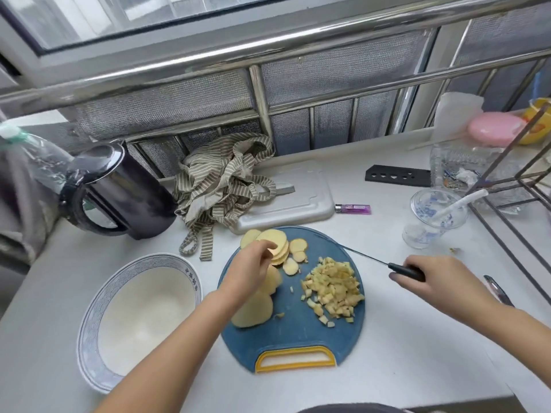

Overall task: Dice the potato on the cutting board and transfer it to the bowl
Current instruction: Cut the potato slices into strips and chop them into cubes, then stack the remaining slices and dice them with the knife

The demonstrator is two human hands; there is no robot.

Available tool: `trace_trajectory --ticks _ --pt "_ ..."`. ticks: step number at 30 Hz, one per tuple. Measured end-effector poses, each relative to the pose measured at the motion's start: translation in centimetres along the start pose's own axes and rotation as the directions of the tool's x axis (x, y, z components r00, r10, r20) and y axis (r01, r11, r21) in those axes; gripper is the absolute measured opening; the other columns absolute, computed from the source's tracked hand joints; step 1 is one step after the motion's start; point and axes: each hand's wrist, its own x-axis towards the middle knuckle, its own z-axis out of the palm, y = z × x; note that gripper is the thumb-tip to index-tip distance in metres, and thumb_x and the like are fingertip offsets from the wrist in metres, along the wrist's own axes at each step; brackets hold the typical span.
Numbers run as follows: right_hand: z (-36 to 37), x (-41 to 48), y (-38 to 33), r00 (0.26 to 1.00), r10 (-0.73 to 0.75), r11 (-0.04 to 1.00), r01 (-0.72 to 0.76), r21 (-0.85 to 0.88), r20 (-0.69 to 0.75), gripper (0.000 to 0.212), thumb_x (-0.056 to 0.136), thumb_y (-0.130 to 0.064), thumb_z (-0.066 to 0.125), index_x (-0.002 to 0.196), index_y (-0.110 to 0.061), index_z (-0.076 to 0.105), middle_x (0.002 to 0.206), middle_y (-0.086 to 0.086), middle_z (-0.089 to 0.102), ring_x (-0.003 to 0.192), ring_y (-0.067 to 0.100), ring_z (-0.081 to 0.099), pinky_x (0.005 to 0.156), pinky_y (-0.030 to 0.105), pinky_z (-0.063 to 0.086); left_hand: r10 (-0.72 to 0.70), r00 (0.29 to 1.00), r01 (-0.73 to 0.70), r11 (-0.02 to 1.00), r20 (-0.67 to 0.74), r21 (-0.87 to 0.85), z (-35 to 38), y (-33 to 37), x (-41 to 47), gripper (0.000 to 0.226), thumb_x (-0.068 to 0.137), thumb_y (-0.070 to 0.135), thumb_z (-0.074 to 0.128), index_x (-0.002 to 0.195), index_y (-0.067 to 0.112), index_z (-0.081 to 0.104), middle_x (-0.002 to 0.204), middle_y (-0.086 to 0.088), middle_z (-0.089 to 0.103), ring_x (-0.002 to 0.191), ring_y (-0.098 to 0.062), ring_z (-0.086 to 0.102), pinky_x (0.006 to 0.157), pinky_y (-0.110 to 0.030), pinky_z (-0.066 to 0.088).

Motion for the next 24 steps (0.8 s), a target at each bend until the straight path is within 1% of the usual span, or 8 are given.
trace_trajectory --ticks 2,4,6,9,11,14,18,24 --pt "0.8 0.6 -0.5 0.999 0.032 0.995 -0.031 0.100 -0.015 0.039 0.085 -0.041 0.068 0.058 -0.019 0.050 0.050 -0.002 0.048 0.053 0.015 0.047 0.051 0.029 0.030 -0.077 0.996 0.075 0.997 -0.040 -0.031 -0.3 -0.1 0.2 0.028 0.091 0.010 0.062 0.118 0.013 0.064 0.088 0.004 0.065 0.085 -0.012 0.061 0.080 -0.021 0.047" --pt "1.4 1.0 -1.5 0.998 0.062 0.983 -0.059 0.171 -0.011 0.042 0.084 -0.038 0.070 0.056 -0.016 0.048 0.048 -0.002 0.043 0.050 0.016 0.042 0.050 0.030 0.027 -0.102 0.994 0.102 0.995 -0.043 -0.019 -0.2 0.0 0.7 0.026 0.089 0.018 0.066 0.115 0.014 0.064 0.084 0.005 0.064 0.081 -0.011 0.060 0.077 -0.026 0.049" --pt "2.1 1.4 -2.4 0.997 0.082 0.969 -0.079 0.236 -0.004 0.044 0.085 -0.037 0.070 0.054 -0.018 0.045 0.047 -0.003 0.040 0.048 0.014 0.039 0.049 0.029 0.025 -0.126 0.991 0.126 0.992 -0.041 0.005 -0.1 0.3 1.6 0.033 0.088 0.026 0.069 0.118 0.014 0.061 0.099 0.002 0.063 0.088 -0.012 0.059 0.080 -0.027 0.048" --pt "3.2 1.9 -3.5 0.995 0.104 0.949 -0.100 0.300 0.002 0.042 0.085 -0.038 0.069 0.053 -0.022 0.047 0.046 -0.005 0.043 0.048 0.012 0.041 0.049 0.027 0.027 -0.200 0.979 0.196 0.978 0.047 0.072 0.4 0.2 3.2 0.054 0.086 0.030 0.071 0.133 0.016 0.050 0.132 -0.003 0.047 0.115 -0.018 0.051 0.094 -0.028 0.042" --pt "3.6 2.0 -4.1 0.995 0.104 0.945 -0.102 0.312 0.013 0.037 0.086 -0.040 0.068 0.057 -0.022 0.053 0.049 -0.004 0.049 0.050 0.011 0.046 0.049 0.025 0.030 -0.255 0.961 0.244 0.964 0.109 0.105 0.7 0.1 4.0 0.065 0.083 0.033 0.074 0.139 0.016 0.044 0.141 -0.007 0.039 0.126 -0.023 0.044 0.101 -0.030 0.038" --pt "3.9 2.0 -4.5 0.996 0.086 0.941 -0.092 0.325 0.034 0.034 0.086 -0.041 0.067 0.061 -0.021 0.057 0.051 -0.004 0.051 0.051 0.009 0.047 0.048 0.022 0.030 -0.307 0.936 0.279 0.945 0.171 0.172 0.2 0.0 4.4 0.080 0.076 0.042 0.078 0.141 0.013 0.040 0.142 -0.010 0.038 0.128 -0.026 0.043 0.103 -0.033 0.038" --pt "4.1 1.6 -4.3 0.997 0.063 0.950 -0.075 0.302 0.052 0.035 0.087 -0.041 0.066 0.062 -0.020 0.057 0.052 -0.003 0.051 0.051 0.010 0.046 0.049 0.023 0.031 -0.225 0.958 0.169 0.943 0.176 0.285 -2.1 -0.1 1.9 0.090 0.072 0.042 0.082 0.144 0.016 0.034 0.144 -0.006 0.035 0.130 -0.023 0.039 0.104 -0.031 0.037" --pt "4.8 1.2 -4.2 0.996 0.044 0.944 -0.068 0.323 0.081 0.035 0.087 -0.041 0.066 0.062 -0.018 0.057 0.053 -0.001 0.051 0.051 0.011 0.045 0.049 0.023 0.030 -0.105 0.958 -0.024 0.898 0.267 0.439 -1.6 -2.4 -3.7 0.108 0.070 0.043 0.083 0.152 0.024 0.015 0.155 -0.004 0.014 0.141 -0.022 0.016 0.114 -0.031 0.025"
